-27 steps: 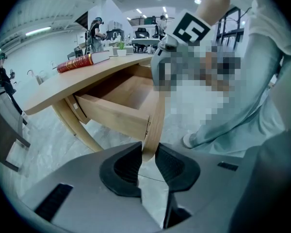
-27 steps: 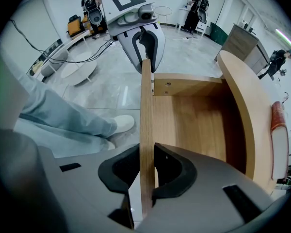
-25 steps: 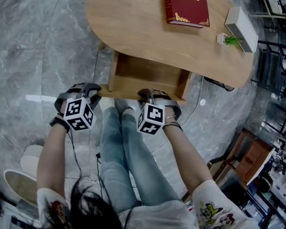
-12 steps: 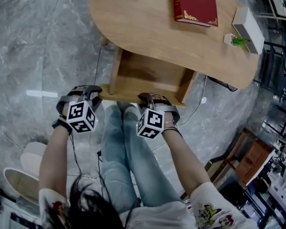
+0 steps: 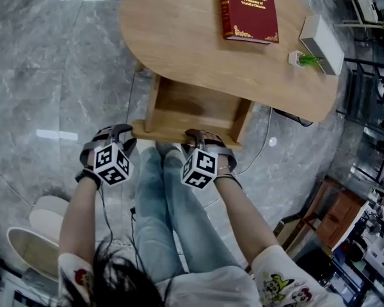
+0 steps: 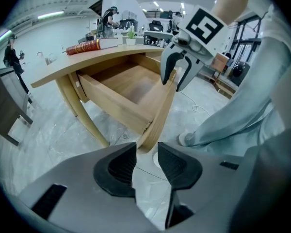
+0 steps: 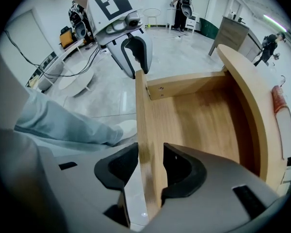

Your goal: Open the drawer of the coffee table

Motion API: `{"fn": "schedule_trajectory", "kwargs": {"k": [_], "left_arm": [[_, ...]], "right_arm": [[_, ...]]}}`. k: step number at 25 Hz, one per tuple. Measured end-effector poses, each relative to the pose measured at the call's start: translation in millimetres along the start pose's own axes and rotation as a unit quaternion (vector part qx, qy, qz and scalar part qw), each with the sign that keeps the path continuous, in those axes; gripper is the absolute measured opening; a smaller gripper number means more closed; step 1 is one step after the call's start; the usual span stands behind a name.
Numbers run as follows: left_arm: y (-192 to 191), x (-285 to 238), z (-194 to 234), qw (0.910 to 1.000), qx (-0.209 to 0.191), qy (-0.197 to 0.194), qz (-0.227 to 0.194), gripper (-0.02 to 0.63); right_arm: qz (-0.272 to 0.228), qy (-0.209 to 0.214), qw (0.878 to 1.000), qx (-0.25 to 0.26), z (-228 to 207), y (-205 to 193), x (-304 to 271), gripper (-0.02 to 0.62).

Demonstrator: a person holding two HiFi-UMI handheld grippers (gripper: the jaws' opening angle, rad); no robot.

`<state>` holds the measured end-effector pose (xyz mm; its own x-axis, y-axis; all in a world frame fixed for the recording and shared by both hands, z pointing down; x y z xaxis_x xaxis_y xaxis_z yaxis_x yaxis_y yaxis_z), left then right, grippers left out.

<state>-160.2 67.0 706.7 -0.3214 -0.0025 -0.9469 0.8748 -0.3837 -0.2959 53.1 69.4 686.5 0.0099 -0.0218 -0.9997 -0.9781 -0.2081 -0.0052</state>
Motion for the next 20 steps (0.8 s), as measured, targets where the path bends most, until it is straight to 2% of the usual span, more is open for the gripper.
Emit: {"fn": "schedule_trajectory", "kwargs": {"k": [5, 9, 13, 17, 20], "left_arm": [[5.8, 36.0, -6.1, 0.9993, 0.033, 0.014, 0.006, 0.115], [24.0, 77.8, -7.4, 0.998, 0.048, 0.042, 0.002, 0.114], [56.6, 126.4, -5.8, 0.9954, 0.051, 0.079, -0.016, 0.114], [100.3, 184.3, 8.8, 0.9883, 0.05, 0.137, -0.045, 0.114], [131.0, 235.5, -14.5, 0.9836, 0.051, 0.158, -0.071, 0.114]], "right_arm": [[-0.017, -0.011, 1.0, -0.016, -4.5, -7.6, 41.4, 0.137], [-0.035, -0.032, 0.999, -0.022, -10.3, -14.1, 84.5, 0.137], [-0.062, -0.062, 0.995, -0.037, -21.1, -20.5, 135.2, 0.137], [-0.109, -0.113, 0.986, -0.051, -47.5, -22.2, 197.1, 0.137], [-0.14, -0.135, 0.978, -0.07, -40.4, -37.8, 258.8, 0.138]]}}
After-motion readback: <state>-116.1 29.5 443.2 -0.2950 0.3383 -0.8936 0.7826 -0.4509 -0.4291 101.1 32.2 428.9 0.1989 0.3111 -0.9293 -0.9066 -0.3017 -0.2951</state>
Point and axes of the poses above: the fingertips, and each gripper's own axes: x backward along the fingers, z to its left, y out of its top, the point moved 10 cm from there along x, backward along the fingers, and after that the axes turned 10 degrees about z, right-handed, at the moved point
